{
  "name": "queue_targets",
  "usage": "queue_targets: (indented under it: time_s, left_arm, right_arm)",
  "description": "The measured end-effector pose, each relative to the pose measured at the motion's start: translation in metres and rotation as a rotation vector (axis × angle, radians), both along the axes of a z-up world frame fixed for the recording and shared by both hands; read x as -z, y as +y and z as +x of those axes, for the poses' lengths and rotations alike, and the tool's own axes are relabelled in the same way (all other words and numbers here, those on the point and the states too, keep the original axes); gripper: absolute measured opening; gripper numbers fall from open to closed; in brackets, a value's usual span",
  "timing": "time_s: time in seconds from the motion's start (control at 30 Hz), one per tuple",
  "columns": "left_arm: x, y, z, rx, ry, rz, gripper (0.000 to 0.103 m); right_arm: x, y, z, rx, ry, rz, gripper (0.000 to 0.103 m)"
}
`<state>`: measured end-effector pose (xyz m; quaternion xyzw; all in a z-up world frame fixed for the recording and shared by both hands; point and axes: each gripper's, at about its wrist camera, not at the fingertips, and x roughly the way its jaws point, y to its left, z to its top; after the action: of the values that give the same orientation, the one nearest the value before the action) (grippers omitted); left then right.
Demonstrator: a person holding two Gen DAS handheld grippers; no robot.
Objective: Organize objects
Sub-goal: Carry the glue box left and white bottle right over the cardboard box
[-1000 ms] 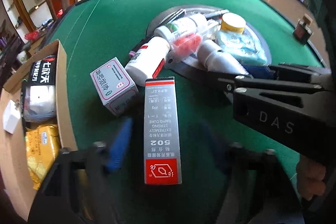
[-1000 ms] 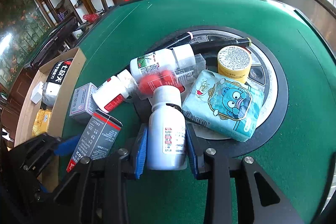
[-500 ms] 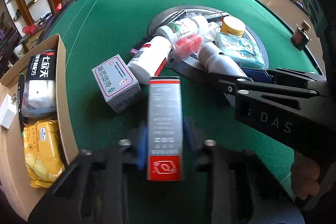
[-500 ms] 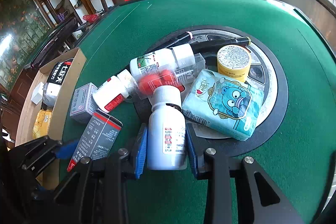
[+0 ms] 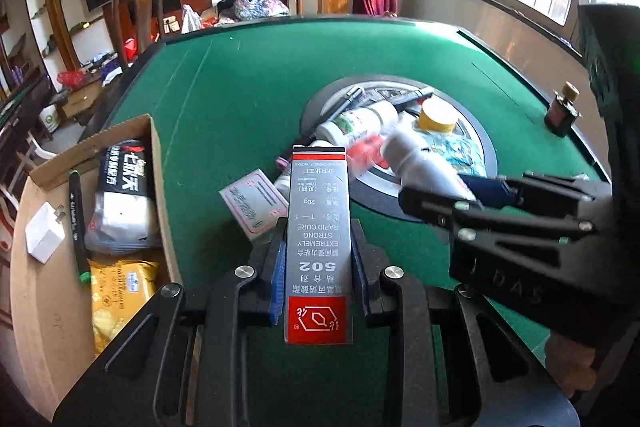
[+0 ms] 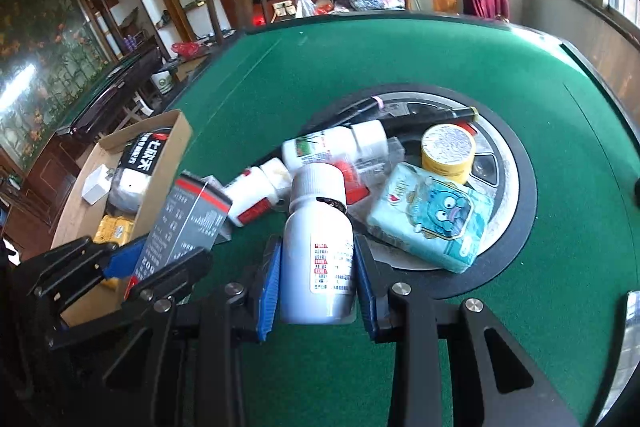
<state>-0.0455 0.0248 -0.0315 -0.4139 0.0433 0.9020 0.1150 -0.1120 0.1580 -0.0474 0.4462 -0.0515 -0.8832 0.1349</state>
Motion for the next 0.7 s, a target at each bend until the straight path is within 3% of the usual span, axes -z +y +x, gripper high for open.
queue_targets:
  time_s: [0.37,0.7]
  left_arm:
    - [-0.028,-0.063,0.001,-0.136,0.060,0.044,0.027]
    - [-0.022,-0.153,-0.010,-0.288,-0.005,0.074,0.027]
  right_arm:
    - [-0.014,-0.013,0.010,-0.036,0.052,-0.029,0.034]
    - [-0.027,-0.064,0.029,-0.156,0.066,-0.064,0.034]
